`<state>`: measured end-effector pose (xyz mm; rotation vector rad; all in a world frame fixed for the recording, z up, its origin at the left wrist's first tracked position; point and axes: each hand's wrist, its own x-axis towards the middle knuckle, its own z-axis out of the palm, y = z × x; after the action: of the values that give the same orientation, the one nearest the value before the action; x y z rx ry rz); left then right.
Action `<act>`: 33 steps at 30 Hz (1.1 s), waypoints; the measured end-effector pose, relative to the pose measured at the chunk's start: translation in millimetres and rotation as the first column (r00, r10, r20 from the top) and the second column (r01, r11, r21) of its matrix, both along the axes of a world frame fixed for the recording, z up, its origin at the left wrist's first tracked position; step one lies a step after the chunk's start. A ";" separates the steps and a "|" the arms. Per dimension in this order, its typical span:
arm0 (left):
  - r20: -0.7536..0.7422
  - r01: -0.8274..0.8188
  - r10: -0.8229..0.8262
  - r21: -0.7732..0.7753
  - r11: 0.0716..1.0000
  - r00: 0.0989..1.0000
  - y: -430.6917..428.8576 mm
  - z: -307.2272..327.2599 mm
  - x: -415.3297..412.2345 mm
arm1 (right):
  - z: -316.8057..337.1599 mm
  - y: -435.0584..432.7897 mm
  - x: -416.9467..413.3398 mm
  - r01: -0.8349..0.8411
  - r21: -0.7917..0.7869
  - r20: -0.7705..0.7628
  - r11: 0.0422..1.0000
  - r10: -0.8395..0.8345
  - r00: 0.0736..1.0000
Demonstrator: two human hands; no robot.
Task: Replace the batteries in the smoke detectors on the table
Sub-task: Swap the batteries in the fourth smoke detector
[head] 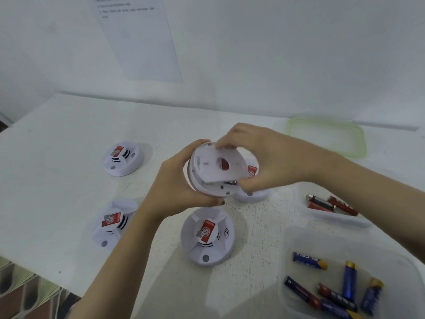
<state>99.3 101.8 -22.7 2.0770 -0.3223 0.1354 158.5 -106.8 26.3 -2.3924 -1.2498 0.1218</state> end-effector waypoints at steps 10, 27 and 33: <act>0.046 -0.170 0.174 -0.079 0.982 0.984 18.0 -11.5 -0.4 | -39.9 -1.4 82.1 0.369 -0.153 -0.126 0.917 -0.389 0.913; 0.211 -0.103 0.116 -0.069 0.992 0.971 -23.5 0.2 0.3 | -14.2 -25.6 -3.4 0.246 0.324 -0.231 0.914 -0.176 0.957; 0.234 -0.026 0.032 -0.029 0.999 0.972 -47.3 0.5 1.1 | -22.8 -51.3 -29.6 0.265 0.312 -0.039 0.912 -0.266 0.963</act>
<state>100.5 54.4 -22.2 2.0430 -0.4311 0.4027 128.9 -158.2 3.6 -2.2517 -0.8564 -0.1563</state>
